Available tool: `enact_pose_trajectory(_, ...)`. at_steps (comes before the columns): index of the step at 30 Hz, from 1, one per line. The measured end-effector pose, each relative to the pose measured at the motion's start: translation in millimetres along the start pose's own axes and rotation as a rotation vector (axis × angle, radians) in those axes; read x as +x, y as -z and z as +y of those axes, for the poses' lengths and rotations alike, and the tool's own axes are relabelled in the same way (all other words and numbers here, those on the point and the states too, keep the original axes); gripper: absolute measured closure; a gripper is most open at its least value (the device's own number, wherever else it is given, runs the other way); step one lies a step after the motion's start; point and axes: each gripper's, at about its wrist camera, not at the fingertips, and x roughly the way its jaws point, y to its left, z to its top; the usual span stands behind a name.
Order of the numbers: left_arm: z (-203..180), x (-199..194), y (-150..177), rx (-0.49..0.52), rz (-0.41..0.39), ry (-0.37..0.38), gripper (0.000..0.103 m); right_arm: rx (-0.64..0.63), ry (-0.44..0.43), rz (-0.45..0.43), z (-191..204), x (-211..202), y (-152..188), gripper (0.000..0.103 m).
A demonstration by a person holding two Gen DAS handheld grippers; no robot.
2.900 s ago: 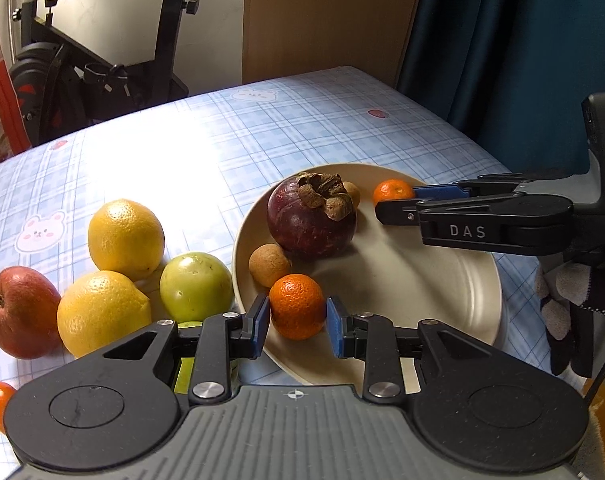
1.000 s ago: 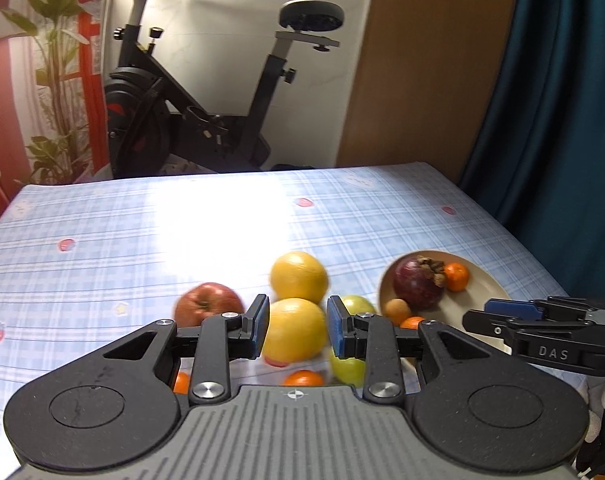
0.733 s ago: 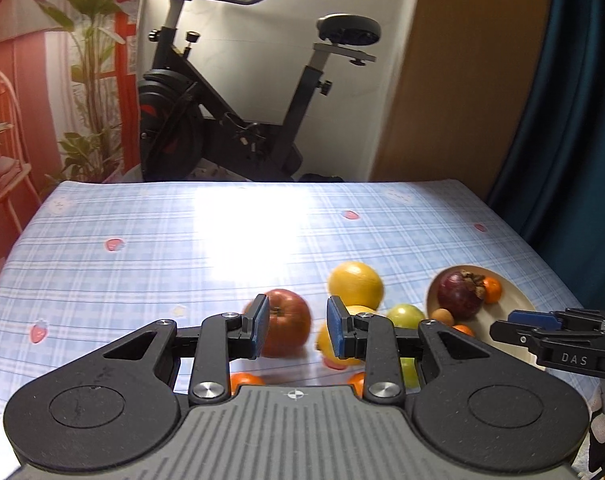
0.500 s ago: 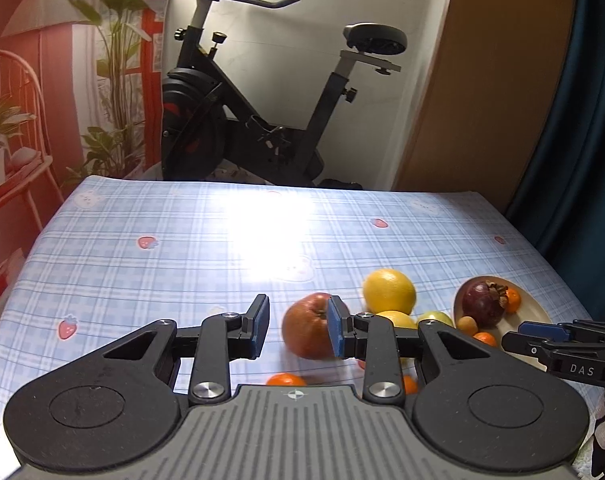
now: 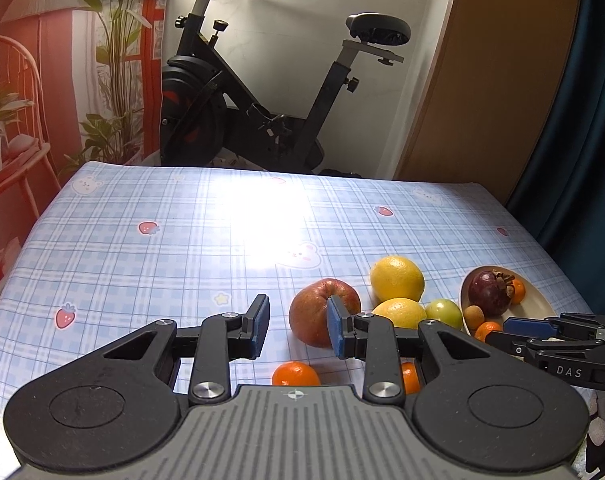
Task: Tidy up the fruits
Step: 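Move both open grippers back toward the fruit pile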
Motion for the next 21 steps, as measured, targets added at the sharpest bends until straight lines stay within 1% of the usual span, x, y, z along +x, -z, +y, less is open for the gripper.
enact_pose_trajectory(8, 7.9, 2.8, -7.0, -0.005, -0.001, -0.007, 0.07, -0.037, -0.023, 0.005, 9.2, 11.9, -8.3, 0.062)
enact_pose_trajectory(15, 10.6, 8.5, -17.7, 0.004, 0.002, 0.002, 0.07, -0.117, -0.07, 0.006, 26.8, 30.4, -20.4, 0.062)
enact_pose_trajectory(21, 10.3, 15.1, -14.1, -0.011, 0.018, 0.017, 0.07, -0.126, -0.098, 0.014, 32.9, 39.2, -25.2, 0.062)
